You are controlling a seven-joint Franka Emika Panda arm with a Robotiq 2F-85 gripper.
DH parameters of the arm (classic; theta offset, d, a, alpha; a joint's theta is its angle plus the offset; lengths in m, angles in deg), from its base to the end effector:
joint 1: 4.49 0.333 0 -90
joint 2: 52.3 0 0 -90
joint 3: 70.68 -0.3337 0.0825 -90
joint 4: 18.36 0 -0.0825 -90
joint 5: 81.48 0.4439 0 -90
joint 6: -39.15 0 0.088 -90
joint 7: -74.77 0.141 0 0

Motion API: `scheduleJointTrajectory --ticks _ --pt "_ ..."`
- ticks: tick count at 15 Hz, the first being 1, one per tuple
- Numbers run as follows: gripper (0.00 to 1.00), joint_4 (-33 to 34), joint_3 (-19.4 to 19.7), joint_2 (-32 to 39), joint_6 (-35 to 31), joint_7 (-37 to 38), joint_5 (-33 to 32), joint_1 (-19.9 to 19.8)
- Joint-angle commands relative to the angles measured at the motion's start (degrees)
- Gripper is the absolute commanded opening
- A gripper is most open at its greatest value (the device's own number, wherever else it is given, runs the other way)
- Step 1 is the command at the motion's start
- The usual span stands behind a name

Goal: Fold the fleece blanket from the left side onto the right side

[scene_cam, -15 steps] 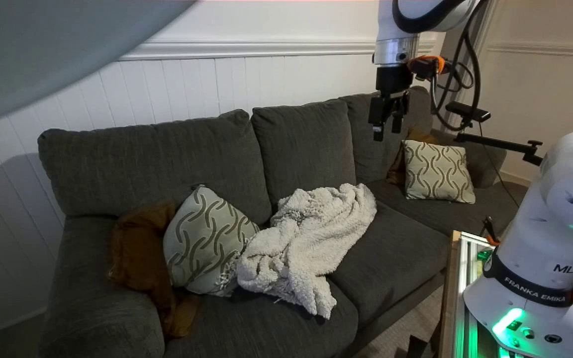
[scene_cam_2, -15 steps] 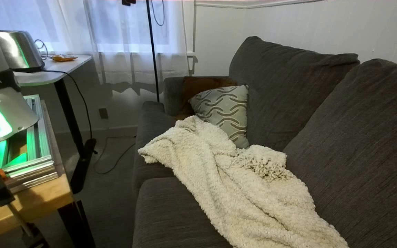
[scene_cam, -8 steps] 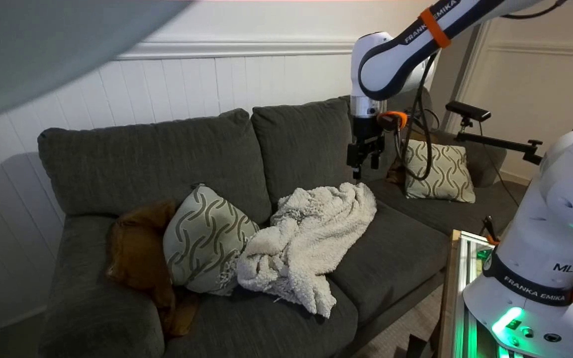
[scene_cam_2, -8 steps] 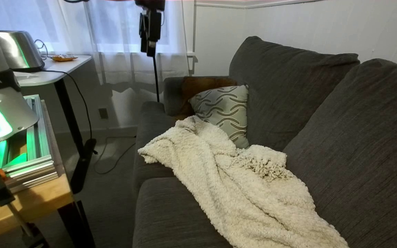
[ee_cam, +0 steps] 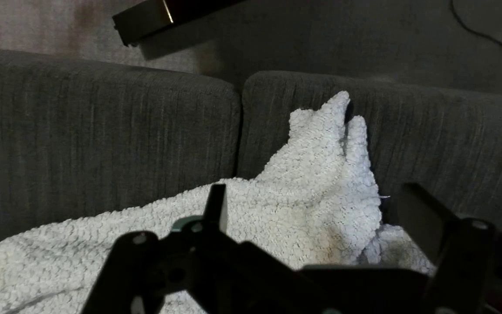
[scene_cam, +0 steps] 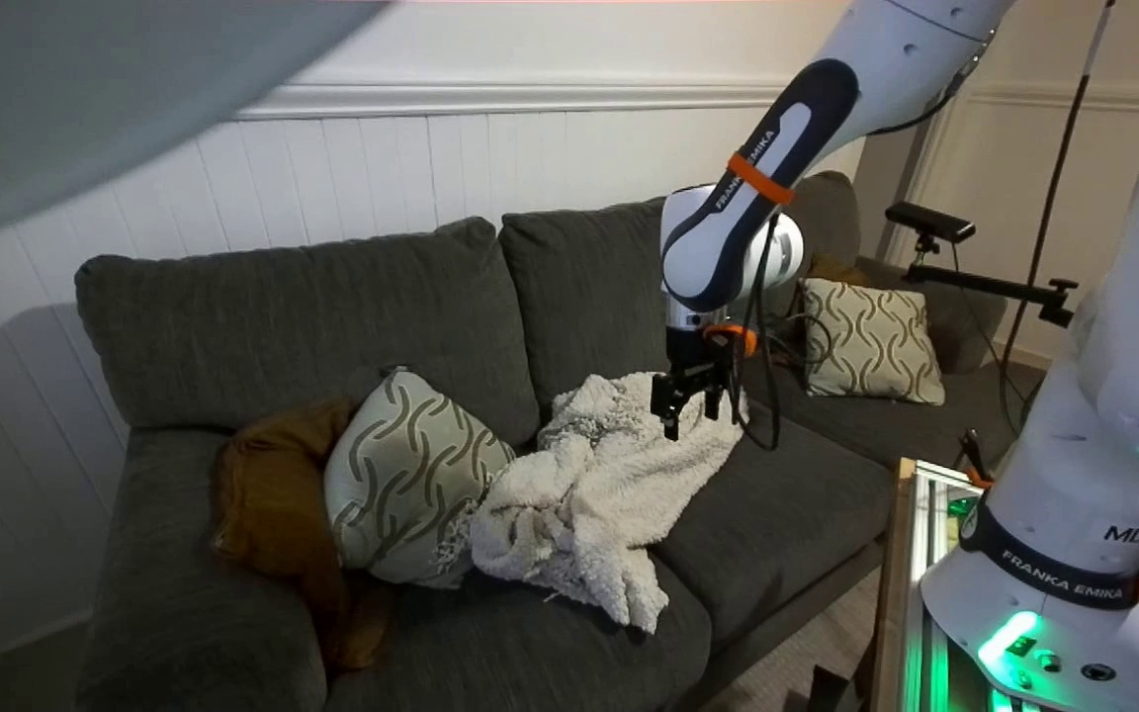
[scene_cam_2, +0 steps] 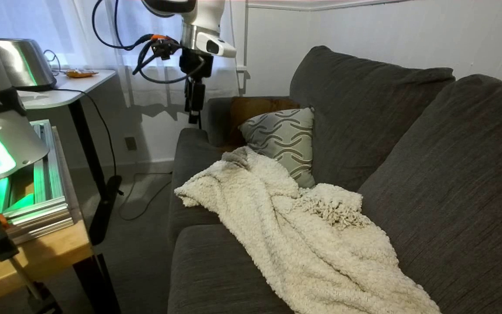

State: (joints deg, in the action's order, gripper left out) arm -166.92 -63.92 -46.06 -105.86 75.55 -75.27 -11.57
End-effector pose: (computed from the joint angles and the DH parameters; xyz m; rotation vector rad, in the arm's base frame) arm 0.4317 -0.1077 0.1357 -3.0240 0.5341 0.2516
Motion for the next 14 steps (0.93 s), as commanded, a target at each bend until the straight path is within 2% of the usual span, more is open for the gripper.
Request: scheduleJointTrajectory --ticks 1,2,3,6,12,13,14 --pt "1.0 2.6 -3.4 8.0 -6.9 -1.1 7.3 1.1" --pt "1.0 3.3 -4.2 9.8 -8.0 -0.7 7.4 1.4" --pt "1.0 1.1 -3.1 5.9 -5.8 -0.1 5.0 1.0" --pt "1.0 2.7 -4.3 9.6 -7.7 0.1 5.6 1.5" --pt "1.0 3.3 -4.3 9.9 -7.7 0.1 5.6 1.4" --pt "1.0 5.1 -4.2 11.3 -5.6 1.0 5.6 1.6" --pt "1.0 6.0 -4.2 12.7 -7.3 1.5 5.4 2.0"
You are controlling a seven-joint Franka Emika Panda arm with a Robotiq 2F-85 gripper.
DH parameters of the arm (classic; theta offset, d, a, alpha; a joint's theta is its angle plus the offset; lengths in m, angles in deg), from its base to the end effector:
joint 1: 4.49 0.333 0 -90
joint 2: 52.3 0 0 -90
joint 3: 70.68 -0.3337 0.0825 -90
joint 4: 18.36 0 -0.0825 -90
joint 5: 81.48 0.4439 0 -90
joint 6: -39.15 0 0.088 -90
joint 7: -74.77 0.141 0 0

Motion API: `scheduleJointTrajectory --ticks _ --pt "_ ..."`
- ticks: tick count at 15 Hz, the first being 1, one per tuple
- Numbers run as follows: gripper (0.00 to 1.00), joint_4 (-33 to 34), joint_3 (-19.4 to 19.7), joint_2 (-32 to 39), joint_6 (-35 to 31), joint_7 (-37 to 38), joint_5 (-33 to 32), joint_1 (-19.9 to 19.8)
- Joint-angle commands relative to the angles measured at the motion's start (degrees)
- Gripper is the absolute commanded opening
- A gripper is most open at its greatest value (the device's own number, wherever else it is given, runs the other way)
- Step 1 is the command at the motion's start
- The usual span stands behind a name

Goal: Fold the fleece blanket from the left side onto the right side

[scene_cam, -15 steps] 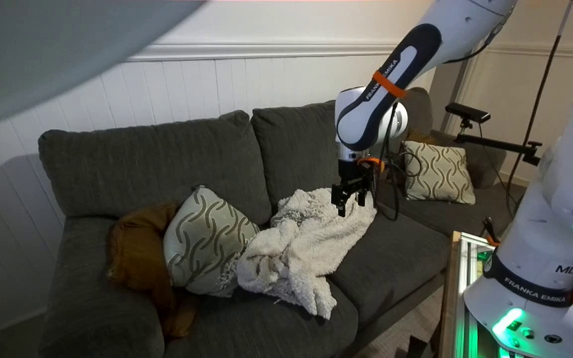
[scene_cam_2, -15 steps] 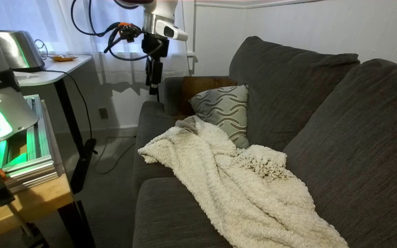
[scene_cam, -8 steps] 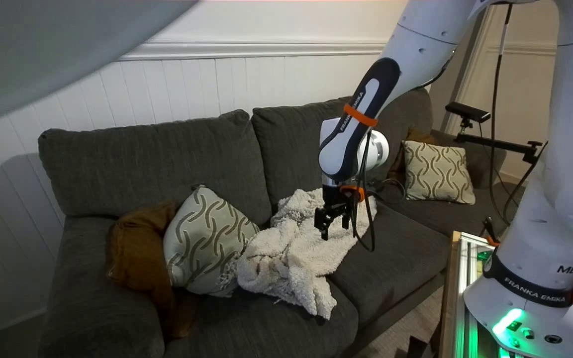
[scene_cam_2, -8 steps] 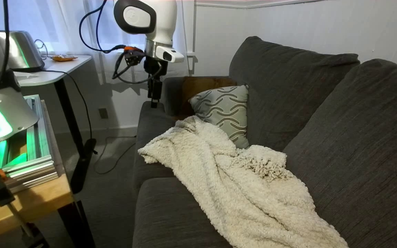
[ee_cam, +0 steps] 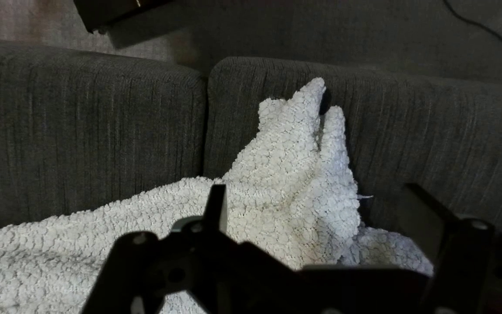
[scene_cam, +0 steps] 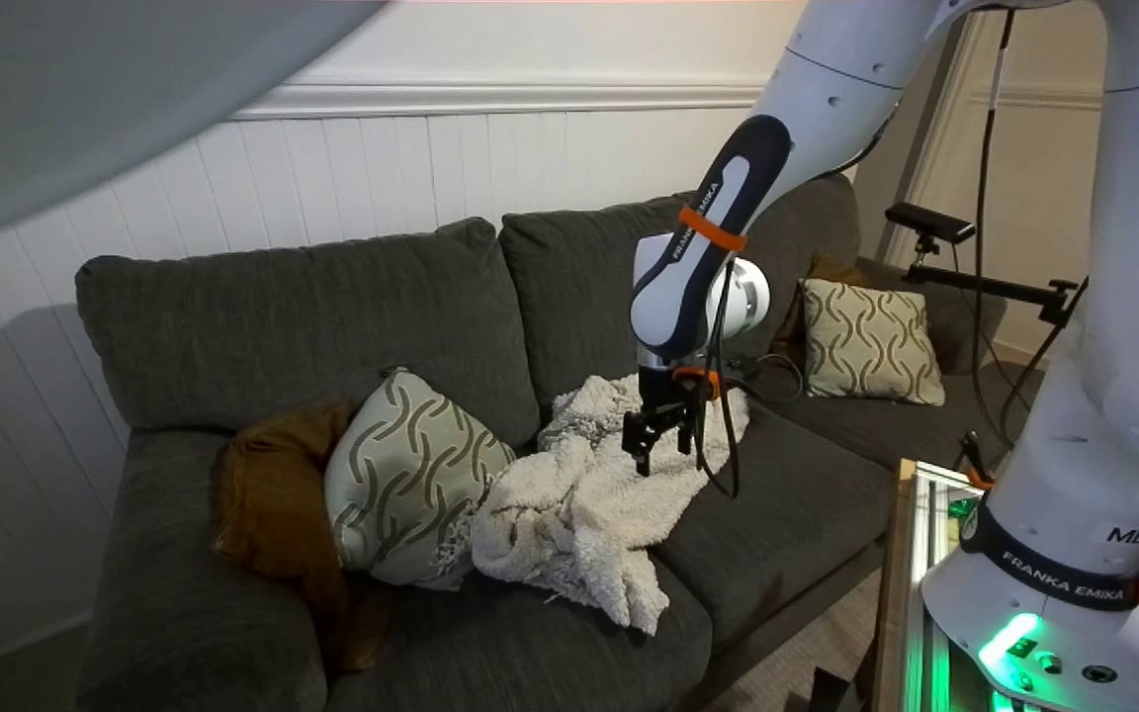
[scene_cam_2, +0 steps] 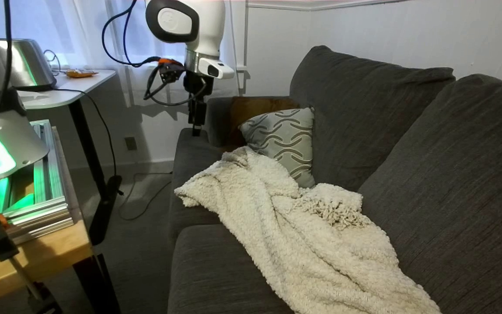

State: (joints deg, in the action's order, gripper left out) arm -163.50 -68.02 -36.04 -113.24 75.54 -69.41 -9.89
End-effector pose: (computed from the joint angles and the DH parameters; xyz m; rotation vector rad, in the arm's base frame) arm 0.4518 -0.0691 0.0829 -3.0077 0.5282 0.2299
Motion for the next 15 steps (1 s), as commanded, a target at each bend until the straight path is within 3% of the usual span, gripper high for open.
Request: scheduleJointTrajectory --ticks 1,9,15 --pt "1.0 3.9 -0.6 4.1 -0.6 1.6 0.3 0.4" --pt "1.0 18.4 -1.6 21.1 -10.5 6.2 0.6 1.7" --pt "1.0 28.7 -3.8 31.1 -9.7 8.7 1.9 -0.4"
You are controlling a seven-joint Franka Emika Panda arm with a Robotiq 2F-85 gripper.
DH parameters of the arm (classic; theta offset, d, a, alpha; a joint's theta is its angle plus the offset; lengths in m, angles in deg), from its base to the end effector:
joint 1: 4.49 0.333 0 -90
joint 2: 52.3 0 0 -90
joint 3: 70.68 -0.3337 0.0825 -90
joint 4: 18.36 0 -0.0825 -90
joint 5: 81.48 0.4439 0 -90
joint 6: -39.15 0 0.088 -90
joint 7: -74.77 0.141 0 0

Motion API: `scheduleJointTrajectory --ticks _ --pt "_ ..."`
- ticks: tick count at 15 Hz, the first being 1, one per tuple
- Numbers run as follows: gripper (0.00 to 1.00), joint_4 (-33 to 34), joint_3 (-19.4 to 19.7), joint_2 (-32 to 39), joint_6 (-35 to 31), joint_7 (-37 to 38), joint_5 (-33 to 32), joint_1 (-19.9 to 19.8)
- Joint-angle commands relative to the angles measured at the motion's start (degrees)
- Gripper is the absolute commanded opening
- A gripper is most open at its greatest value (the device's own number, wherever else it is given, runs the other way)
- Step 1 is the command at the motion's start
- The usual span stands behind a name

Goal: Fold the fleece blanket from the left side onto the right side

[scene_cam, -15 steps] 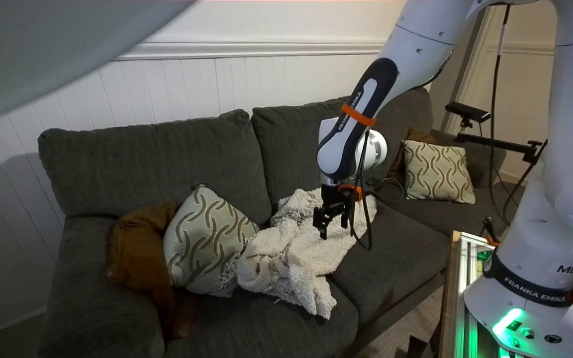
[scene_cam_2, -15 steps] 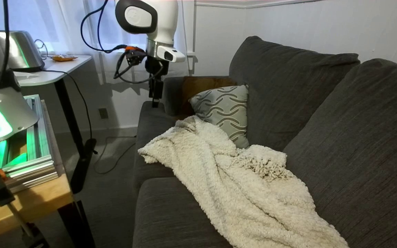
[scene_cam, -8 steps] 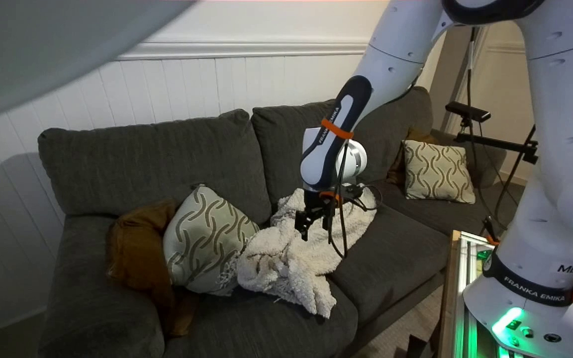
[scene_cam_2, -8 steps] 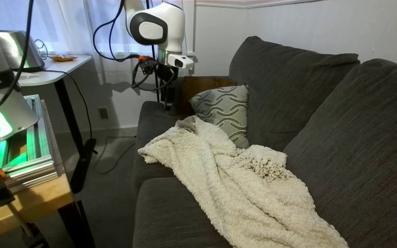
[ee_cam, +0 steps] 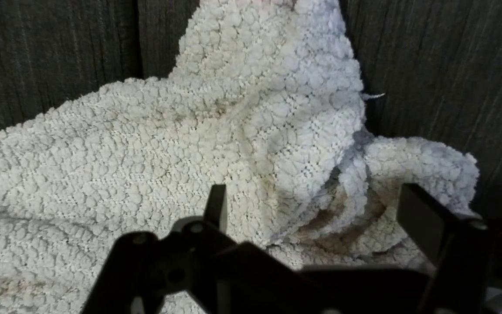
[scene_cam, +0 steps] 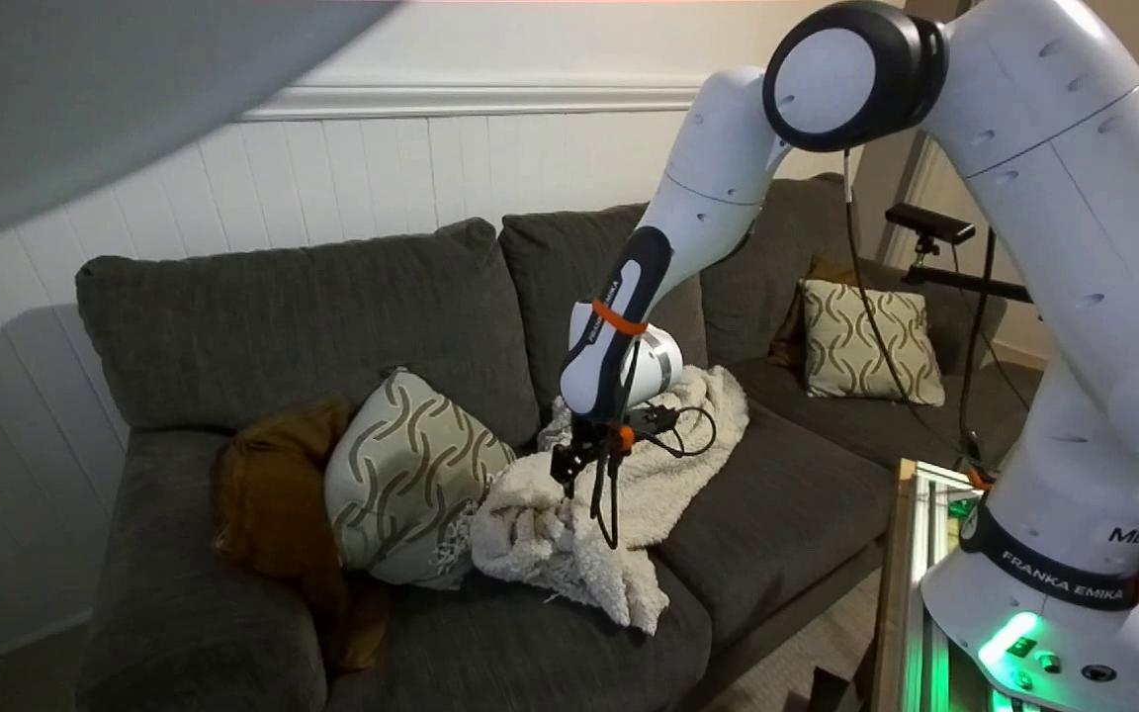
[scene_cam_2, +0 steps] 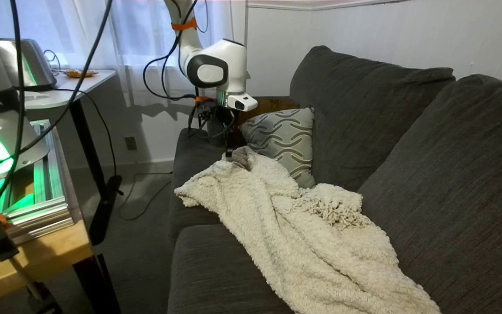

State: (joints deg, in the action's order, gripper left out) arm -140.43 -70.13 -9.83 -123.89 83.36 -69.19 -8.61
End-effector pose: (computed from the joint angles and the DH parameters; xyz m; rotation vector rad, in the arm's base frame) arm 0.5647 -0.0562 -0.0258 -3.0161 0.6666 0.0420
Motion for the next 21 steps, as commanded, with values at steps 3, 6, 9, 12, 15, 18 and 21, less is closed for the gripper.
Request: scheduleJointTrajectory --ticks 3,6,9,12,15,18,21 --pt "1.0 10.3 -1.9 9.4 1.8 1.9 1.7 -2.0" --pt "1.0 14.5 -2.3 13.1 3.5 2.0 1.7 -2.5" --pt "1.0 18.6 -2.8 16.5 7.6 1.5 1.7 -3.3" --pt "0.66 21.8 -1.9 19.1 10.2 2.2 1.5 -2.8" --pt "0.45 24.1 -1.3 20.8 11.3 2.6 1.3 -2.5" --pt "0.23 25.5 -0.9 21.7 12.2 2.9 1.1 -2.2" --pt "0.03 25.8 -0.6 21.4 13.0 3.7 1.3 -2.0"
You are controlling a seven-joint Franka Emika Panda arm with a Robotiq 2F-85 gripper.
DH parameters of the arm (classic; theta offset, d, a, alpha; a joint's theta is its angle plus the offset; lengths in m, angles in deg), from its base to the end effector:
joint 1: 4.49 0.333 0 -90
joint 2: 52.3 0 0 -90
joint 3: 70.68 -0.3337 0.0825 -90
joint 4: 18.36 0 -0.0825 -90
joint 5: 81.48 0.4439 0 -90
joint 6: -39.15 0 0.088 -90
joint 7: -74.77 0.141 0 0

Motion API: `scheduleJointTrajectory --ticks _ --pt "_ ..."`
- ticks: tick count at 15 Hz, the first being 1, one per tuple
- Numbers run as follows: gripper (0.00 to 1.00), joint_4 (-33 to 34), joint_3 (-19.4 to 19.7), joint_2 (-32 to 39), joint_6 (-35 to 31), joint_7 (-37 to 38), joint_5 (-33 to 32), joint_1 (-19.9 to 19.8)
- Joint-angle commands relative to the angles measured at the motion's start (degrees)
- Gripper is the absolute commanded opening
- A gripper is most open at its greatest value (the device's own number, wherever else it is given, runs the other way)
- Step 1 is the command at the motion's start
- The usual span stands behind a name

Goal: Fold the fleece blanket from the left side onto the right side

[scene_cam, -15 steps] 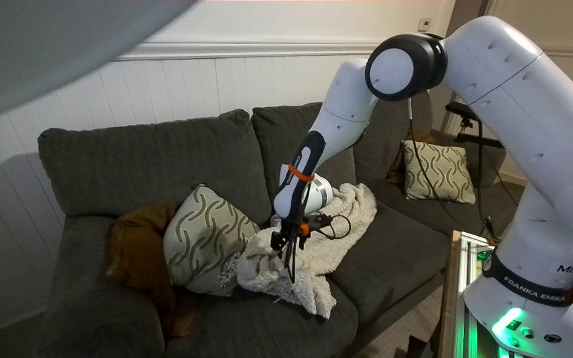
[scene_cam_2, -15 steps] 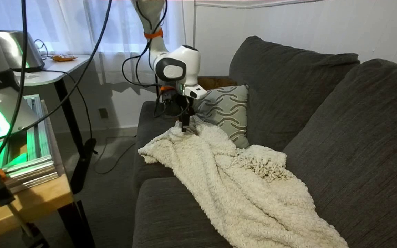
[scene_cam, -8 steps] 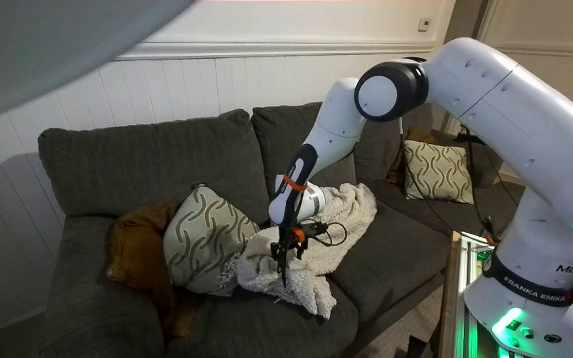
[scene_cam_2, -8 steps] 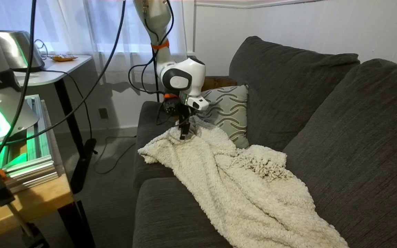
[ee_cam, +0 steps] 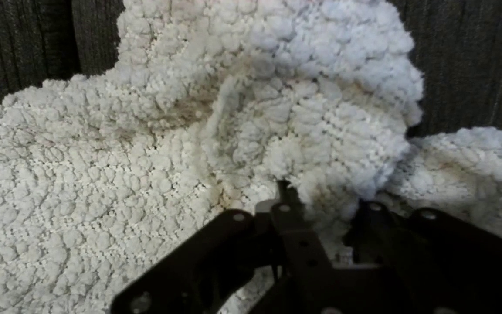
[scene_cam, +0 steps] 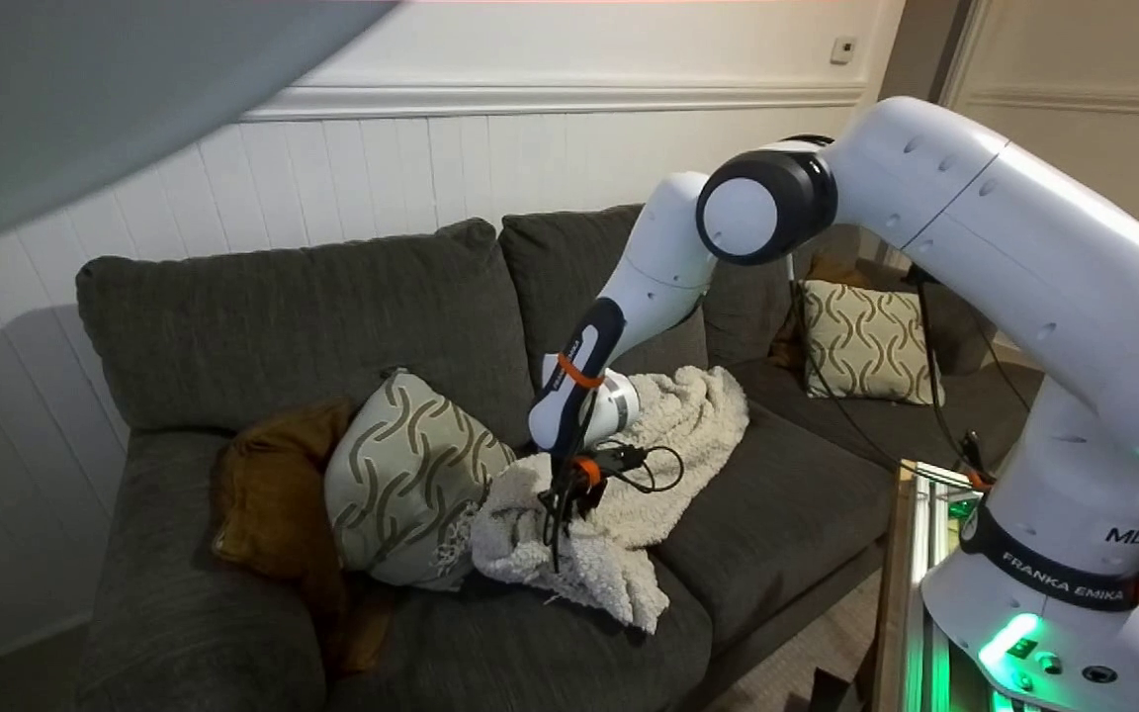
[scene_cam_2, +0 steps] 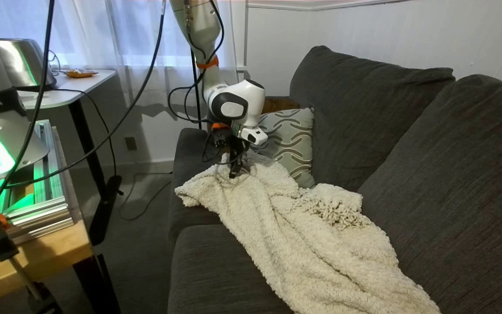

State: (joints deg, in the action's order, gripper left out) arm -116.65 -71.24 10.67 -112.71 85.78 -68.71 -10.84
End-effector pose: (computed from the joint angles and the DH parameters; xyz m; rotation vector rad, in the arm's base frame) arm 0.6157 -0.0641 -0.1363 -2.9451 0.7570 0.2562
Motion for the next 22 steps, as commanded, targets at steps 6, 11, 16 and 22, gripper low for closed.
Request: scheduleJointTrajectory --ticks 6,11,16,22 --pt "0.01 -1.7 0.3 -5.2 1.2 3.1 1.9 0.2" --pt "0.02 -10.6 -3.6 -18.0 -8.0 0.5 5.9 -2.6" --pt "0.02 -18.5 -12.3 -30.5 -17.2 -4.1 15.4 -11.7" --pt "0.02 -19.9 -29.7 -40.9 -20.4 -15.6 33.3 -33.3"
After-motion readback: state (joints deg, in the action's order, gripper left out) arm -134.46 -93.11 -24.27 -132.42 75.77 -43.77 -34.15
